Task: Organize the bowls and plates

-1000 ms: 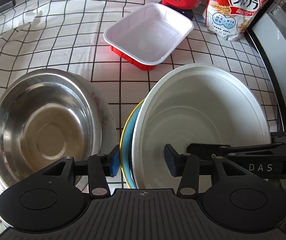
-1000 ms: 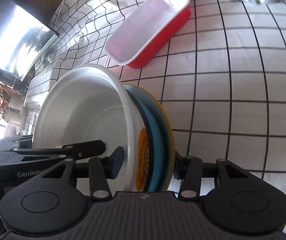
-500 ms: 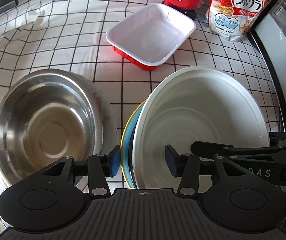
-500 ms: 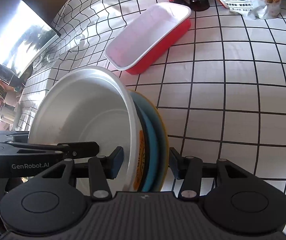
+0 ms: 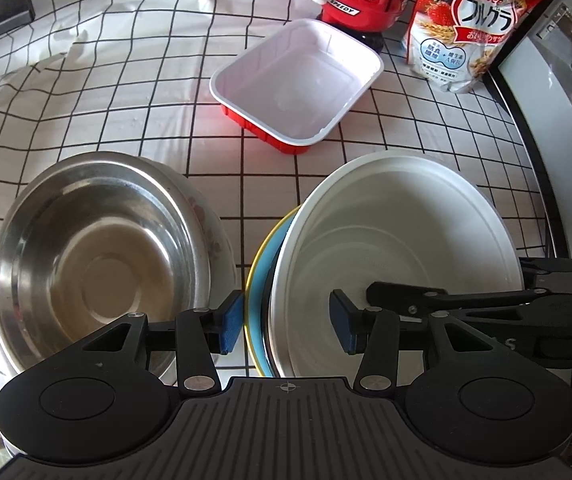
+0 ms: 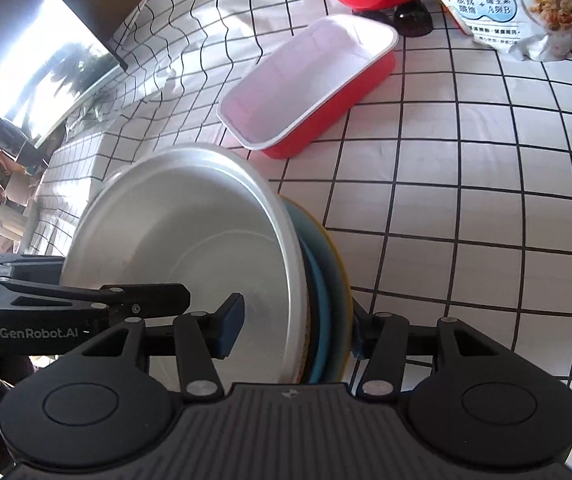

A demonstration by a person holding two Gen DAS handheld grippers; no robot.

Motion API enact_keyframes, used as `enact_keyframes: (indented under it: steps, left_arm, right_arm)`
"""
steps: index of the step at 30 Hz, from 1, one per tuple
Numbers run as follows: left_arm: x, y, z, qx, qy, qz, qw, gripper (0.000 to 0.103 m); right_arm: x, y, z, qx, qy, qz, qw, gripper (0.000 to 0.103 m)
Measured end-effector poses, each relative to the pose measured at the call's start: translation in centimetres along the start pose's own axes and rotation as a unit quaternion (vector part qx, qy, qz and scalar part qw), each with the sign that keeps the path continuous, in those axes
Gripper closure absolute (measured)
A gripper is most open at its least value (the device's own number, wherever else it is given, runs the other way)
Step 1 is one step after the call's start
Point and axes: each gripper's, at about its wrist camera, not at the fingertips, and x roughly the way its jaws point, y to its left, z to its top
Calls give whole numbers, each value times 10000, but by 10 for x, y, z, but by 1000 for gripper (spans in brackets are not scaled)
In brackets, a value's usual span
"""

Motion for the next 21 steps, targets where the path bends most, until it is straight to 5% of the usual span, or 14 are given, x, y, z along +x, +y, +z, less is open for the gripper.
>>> enact_keyframes:
  steps: [21]
  left_arm:
    - [2, 1, 4, -39, 26, -47, 10000, 53]
  right_arm:
    - [2, -12, -2, 188, -8, 195, 9996, 46]
